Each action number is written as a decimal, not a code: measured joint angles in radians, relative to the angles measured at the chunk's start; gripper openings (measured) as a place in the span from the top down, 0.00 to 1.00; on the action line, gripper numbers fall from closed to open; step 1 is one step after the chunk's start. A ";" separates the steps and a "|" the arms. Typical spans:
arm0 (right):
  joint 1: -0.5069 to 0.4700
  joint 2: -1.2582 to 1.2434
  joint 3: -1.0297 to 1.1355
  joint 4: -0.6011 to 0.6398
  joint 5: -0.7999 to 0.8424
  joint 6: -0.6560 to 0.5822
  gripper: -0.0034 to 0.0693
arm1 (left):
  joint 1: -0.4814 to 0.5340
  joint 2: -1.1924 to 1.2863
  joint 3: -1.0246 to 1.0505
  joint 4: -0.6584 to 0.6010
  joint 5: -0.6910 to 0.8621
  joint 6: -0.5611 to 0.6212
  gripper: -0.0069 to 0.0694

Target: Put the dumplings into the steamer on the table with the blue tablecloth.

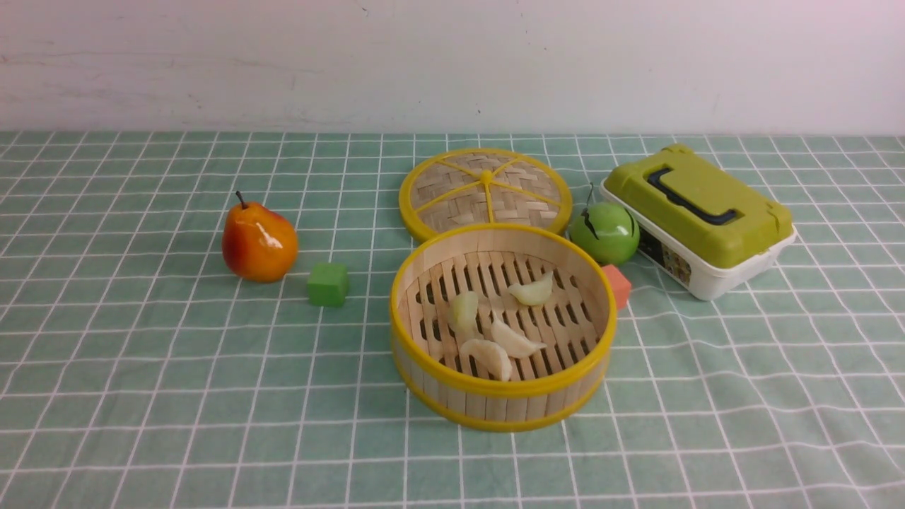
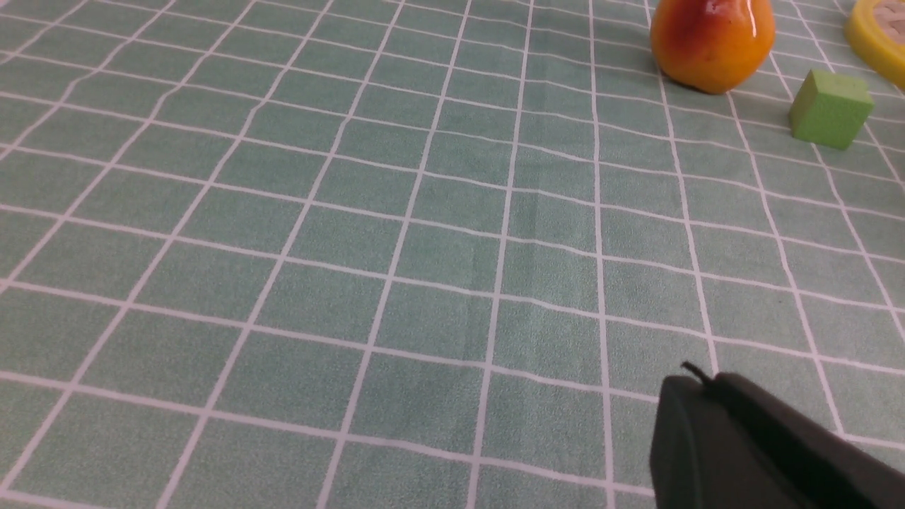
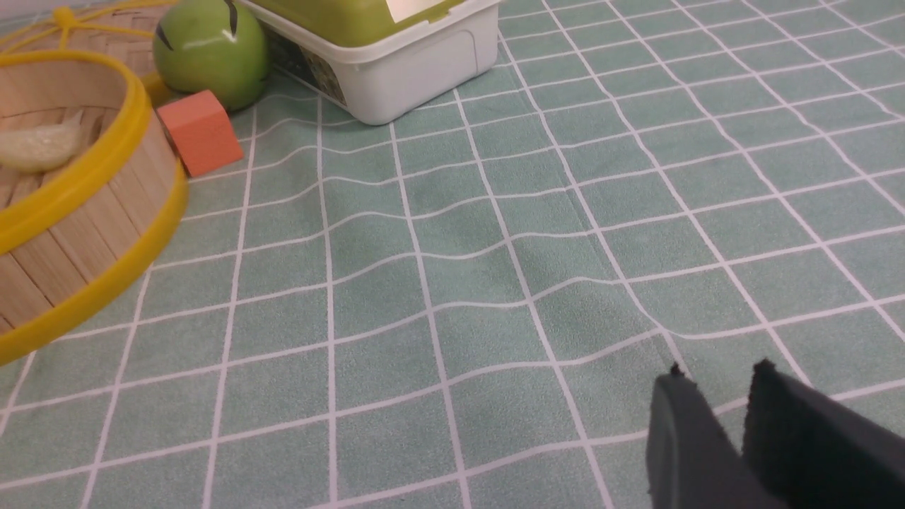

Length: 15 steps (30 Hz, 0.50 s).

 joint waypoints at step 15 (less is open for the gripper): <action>0.000 0.000 0.000 0.000 0.000 0.000 0.73 | 0.000 0.000 0.000 0.000 0.000 0.000 0.88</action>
